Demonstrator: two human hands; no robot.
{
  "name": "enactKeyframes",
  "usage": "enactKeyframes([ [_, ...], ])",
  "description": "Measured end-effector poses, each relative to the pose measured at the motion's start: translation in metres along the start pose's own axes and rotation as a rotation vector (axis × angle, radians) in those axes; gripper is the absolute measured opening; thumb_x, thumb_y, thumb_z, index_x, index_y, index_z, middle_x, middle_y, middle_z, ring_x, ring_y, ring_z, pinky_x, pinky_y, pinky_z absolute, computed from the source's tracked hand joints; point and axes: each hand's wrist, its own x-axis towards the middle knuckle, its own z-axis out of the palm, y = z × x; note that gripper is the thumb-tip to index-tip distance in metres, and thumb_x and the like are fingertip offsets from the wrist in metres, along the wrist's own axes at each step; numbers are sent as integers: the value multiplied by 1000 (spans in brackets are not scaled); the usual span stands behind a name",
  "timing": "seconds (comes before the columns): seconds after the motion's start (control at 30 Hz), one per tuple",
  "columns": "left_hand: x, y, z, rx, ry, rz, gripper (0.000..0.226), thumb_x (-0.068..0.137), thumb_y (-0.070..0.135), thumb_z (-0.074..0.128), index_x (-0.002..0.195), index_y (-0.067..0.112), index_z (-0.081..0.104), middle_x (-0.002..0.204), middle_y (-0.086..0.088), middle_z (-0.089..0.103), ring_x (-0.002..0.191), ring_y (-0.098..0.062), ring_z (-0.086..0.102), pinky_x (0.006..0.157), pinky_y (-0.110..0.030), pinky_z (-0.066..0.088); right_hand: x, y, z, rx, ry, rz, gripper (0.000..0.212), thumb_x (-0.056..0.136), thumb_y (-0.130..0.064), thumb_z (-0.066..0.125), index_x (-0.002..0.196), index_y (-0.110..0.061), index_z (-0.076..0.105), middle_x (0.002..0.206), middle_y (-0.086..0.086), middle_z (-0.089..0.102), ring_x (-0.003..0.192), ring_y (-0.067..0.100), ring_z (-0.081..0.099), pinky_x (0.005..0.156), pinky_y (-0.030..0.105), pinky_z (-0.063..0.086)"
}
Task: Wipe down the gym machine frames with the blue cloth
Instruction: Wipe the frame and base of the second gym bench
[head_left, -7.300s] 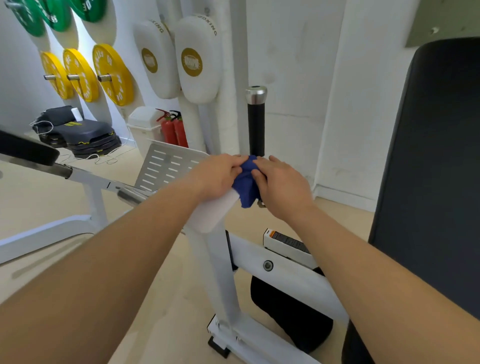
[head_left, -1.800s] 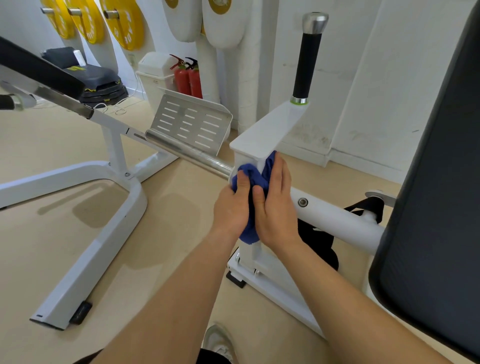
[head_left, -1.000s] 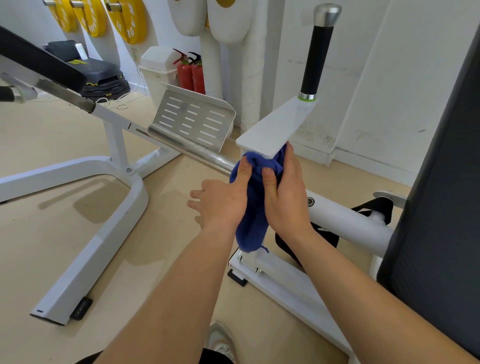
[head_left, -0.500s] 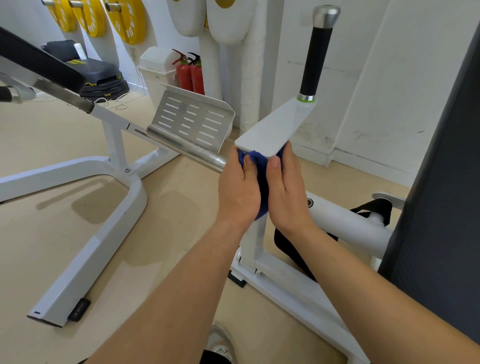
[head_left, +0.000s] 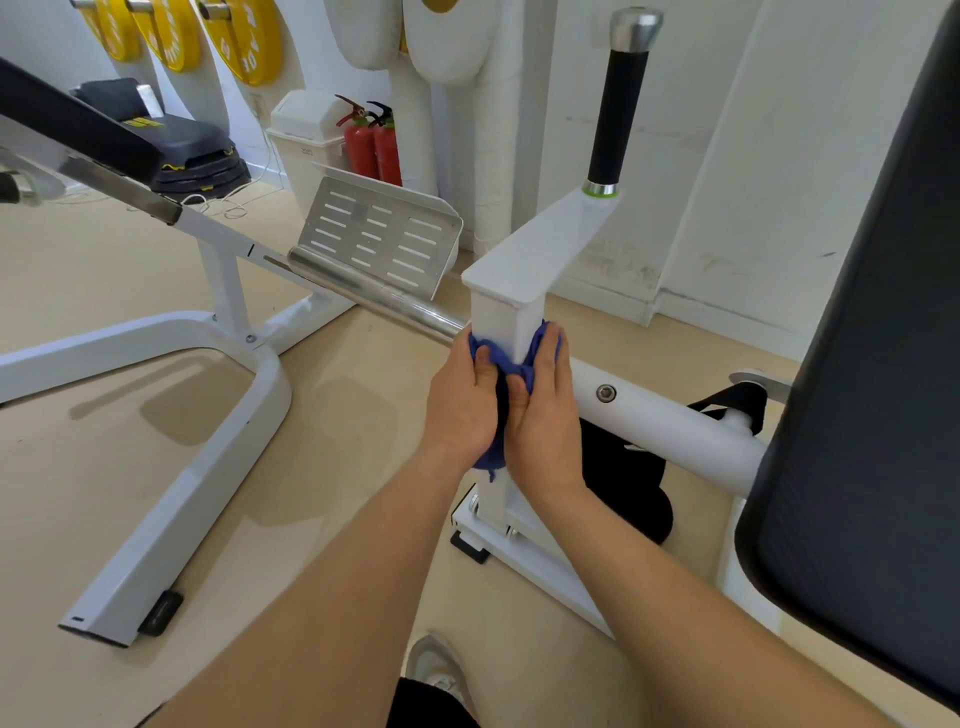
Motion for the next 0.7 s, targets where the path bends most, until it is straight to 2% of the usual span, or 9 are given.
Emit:
enactKeyframes([
  [0.03, 0, 2, -3, 1, -7, 2, 25, 105, 19, 37, 123, 21, 54, 94, 22, 59, 84, 9, 56, 68, -5, 41, -1, 1, -2, -8, -21, 3, 63, 106, -28, 37, 158, -20, 3, 167, -2, -1, 140, 8, 21, 94, 11, 28],
  [0.17, 6, 18, -15, -26, 31, 99, 22, 103, 17, 43, 118, 22, 58, 97, 17, 65, 86, 10, 58, 74, -14, 44, 9, -12, -14, 29, -11, -22, 61, 107, -23, 38, 158, -14, 7, 167, 3, 1, 142, 6, 15, 87, -12, 5],
  [0.27, 12, 27, -19, -47, 36, 158, 23, 102, 16, 44, 119, 21, 58, 102, 13, 66, 90, 8, 59, 77, -11, 45, 16, -21, -14, 48, 58, -73, 60, 107, -22, 37, 158, -13, 7, 166, 5, 2, 138, 4, 12, 84, -15, 7],
  [0.37, 13, 18, -18, -13, 6, 151, 16, 103, 16, 44, 112, 19, 57, 95, 15, 64, 84, 7, 58, 75, -15, 46, 11, -10, -3, 37, 106, -129, 60, 106, -21, 39, 157, -12, 8, 166, 8, 2, 137, 6, 14, 86, -14, 11],
  [0.43, 11, 2, -16, 49, -33, 130, 12, 103, 16, 44, 108, 20, 54, 90, 17, 62, 80, 9, 57, 69, -13, 43, 0, 6, 9, 6, 106, -112, 61, 106, -22, 40, 156, -13, 8, 166, 7, 3, 136, 9, 19, 92, -7, 19],
  [0.5, 7, -18, -11, 126, -94, 86, 9, 103, 17, 44, 102, 23, 51, 86, 17, 59, 75, 8, 57, 64, -10, 40, -15, 23, 22, -66, 92, -56, 61, 106, -24, 41, 156, -14, 9, 165, 5, 5, 137, 16, 32, 96, 19, 41],
  [0.57, 4, -36, -7, 180, -137, 20, 11, 103, 19, 44, 95, 20, 50, 83, 12, 60, 72, 1, 56, 61, -10, 40, -26, 37, 35, -121, 139, -66, 58, 104, -26, 43, 155, -8, 19, 162, 10, 15, 133, 31, 48, 86, 39, 54],
  [0.63, 2, -45, -5, 196, -145, -22, 15, 104, 20, 44, 91, 16, 52, 81, 8, 60, 71, -1, 54, 60, -8, 41, -29, 45, 44, -138, 192, -105, 58, 102, -29, 38, 151, -1, 29, 158, 18, 28, 128, 37, 53, 77, 40, 58],
  [0.7, 2, -45, -5, 208, -141, -27, 16, 103, 19, 45, 92, 13, 54, 81, 5, 60, 71, -1, 54, 60, -7, 40, -28, 41, 44, -148, 188, -67, 58, 102, -32, 35, 153, -4, 29, 159, 15, 29, 133, 31, 50, 84, 37, 55],
])
